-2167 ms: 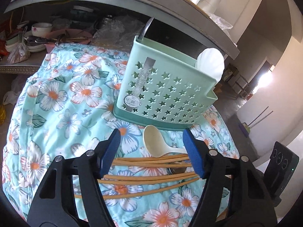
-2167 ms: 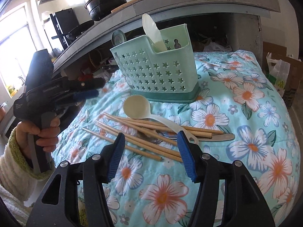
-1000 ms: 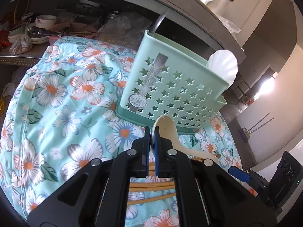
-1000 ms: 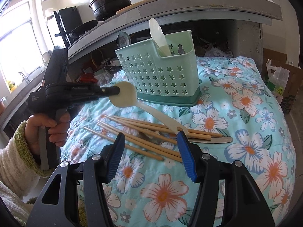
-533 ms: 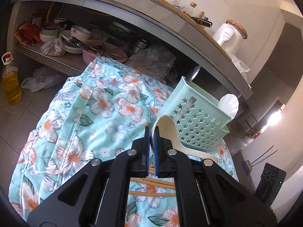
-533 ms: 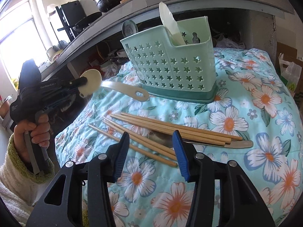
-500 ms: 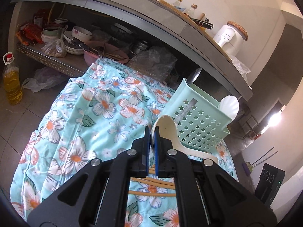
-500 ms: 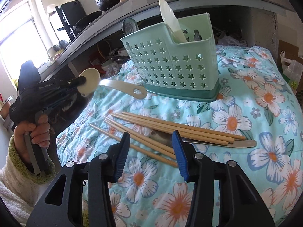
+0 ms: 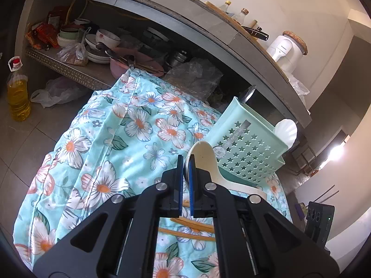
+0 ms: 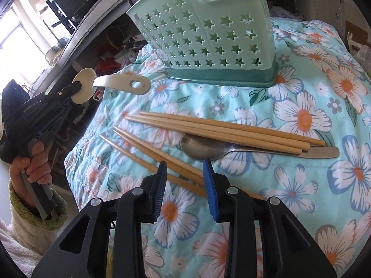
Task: Organize utensils
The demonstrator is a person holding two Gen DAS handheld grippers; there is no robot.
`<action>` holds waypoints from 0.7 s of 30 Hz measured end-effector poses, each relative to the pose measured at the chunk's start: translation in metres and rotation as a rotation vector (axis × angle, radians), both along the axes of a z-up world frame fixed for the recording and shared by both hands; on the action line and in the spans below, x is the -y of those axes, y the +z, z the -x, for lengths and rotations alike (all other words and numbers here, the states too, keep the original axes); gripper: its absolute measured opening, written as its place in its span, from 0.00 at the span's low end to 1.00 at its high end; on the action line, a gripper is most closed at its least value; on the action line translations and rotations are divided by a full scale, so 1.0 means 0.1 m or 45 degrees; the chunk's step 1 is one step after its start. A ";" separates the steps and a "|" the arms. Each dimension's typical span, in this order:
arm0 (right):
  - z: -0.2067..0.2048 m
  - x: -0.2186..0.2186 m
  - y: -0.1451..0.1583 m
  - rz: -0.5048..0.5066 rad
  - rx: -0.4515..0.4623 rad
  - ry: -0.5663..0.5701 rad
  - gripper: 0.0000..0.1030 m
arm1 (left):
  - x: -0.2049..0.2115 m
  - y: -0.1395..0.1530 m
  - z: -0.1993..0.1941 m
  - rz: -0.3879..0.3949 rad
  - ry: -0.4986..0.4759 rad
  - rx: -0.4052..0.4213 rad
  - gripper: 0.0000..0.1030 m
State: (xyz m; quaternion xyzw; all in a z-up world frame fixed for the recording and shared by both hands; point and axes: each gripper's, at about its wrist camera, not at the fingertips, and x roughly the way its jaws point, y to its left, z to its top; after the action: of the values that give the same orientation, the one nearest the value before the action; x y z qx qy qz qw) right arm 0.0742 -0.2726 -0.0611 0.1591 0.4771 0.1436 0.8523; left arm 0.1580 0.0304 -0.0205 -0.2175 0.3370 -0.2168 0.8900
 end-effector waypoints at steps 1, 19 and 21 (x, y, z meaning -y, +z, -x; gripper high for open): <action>0.00 -0.02 0.01 0.013 -0.001 0.009 0.31 | -0.01 -0.01 0.00 0.003 0.004 -0.003 0.03; -0.08 -0.52 0.04 0.623 0.174 0.126 0.23 | -0.10 -0.03 -0.01 0.020 0.026 -0.011 0.03; -0.09 -0.60 0.03 0.685 0.186 0.144 0.23 | -0.10 -0.05 -0.02 0.023 0.028 -0.019 0.03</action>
State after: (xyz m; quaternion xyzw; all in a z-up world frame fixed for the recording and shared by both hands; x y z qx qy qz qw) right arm 0.0830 -0.2123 -0.0578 -0.1104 0.4434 0.0702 0.8867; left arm 0.1600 0.0407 -0.0253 -0.2308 0.3391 -0.2085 0.8878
